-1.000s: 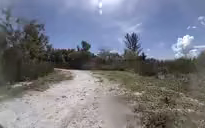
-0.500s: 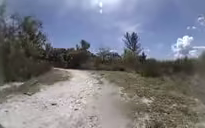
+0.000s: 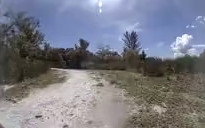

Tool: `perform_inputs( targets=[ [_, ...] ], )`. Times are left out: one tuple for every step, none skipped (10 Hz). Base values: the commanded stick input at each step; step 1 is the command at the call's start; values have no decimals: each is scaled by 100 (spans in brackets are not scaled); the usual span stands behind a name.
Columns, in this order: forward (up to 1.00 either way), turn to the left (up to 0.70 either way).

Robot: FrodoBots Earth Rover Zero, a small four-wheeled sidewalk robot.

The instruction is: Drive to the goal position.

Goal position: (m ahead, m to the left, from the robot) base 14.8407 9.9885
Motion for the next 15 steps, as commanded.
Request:
perform_inputs(
  targets=[
    [70,0],
    [70,0],
    [70,0],
    [70,0],
    [70,0],
    [70,0],
    [70,0],
    [70,0],
    [70,0],
    [70,0],
    [70,0],
    [70,0],
    [70,0],
    [70,0],
    [70,0]
  ],
)
